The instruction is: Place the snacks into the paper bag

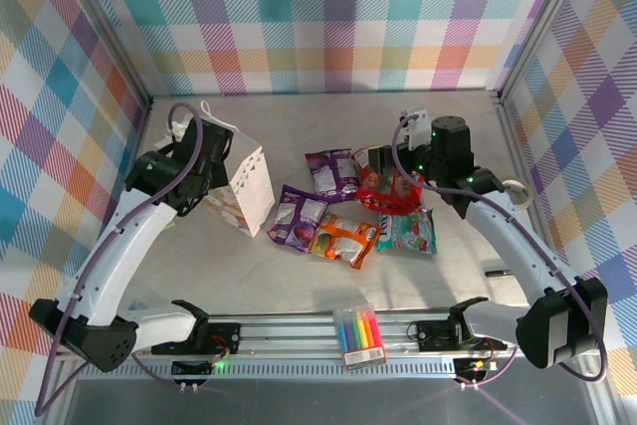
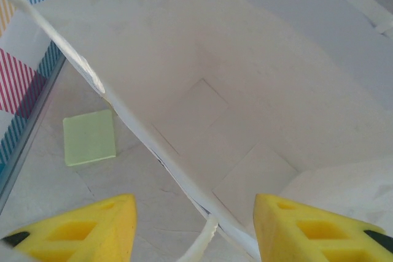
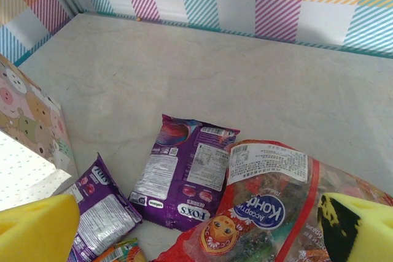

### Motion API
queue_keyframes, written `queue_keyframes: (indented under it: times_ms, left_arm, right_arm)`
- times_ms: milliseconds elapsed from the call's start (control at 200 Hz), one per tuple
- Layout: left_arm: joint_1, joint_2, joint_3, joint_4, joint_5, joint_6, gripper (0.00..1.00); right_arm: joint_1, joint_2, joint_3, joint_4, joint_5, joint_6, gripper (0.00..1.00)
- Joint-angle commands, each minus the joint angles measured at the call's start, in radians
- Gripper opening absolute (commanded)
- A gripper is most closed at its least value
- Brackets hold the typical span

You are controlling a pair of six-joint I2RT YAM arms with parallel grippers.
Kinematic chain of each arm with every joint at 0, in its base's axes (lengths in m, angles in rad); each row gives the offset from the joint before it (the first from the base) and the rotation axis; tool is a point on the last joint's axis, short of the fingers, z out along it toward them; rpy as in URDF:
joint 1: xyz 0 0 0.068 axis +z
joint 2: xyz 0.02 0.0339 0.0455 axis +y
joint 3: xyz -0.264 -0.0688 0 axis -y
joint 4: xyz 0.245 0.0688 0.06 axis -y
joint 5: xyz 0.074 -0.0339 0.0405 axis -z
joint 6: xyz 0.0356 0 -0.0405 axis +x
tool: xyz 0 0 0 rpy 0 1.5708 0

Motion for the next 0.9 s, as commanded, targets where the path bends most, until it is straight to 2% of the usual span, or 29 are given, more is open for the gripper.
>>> queue_keyframes:
  times_ms: [0, 230, 350, 450, 720, 895]
  left_arm:
    - [-0.008, 0.02, 0.005, -0.005, -0.029, -0.042, 0.53]
    - [-0.008, 0.071, 0.009, 0.0, -0.021, -0.051, 0.5]
    - [-0.008, 0.101, 0.0, -0.007, 0.005, -0.015, 0.43]
    - [-0.008, 0.122, 0.005, -0.034, -0.02, 0.004, 0.39]
    - [-0.008, 0.154, 0.038, -0.106, 0.008, 0.056, 0.17]
    - [-0.007, 0.153, 0.089, -0.124, 0.008, 0.119, 0.16]
  right_arm:
    - [0.006, 0.011, -0.007, 0.041, -0.018, 0.0, 0.99]
    - [0.006, 0.022, -0.003, 0.046, -0.029, -0.003, 0.99]
    - [0.006, 0.024, -0.005, 0.033, -0.021, -0.011, 0.99]
    - [0.006, 0.026, -0.005, 0.025, -0.018, -0.021, 0.99]
    - [0.006, 0.037, 0.005, 0.018, -0.009, -0.027, 0.99]
    - [0.006, 0.057, 0.021, -0.005, 0.0, -0.038, 0.99]
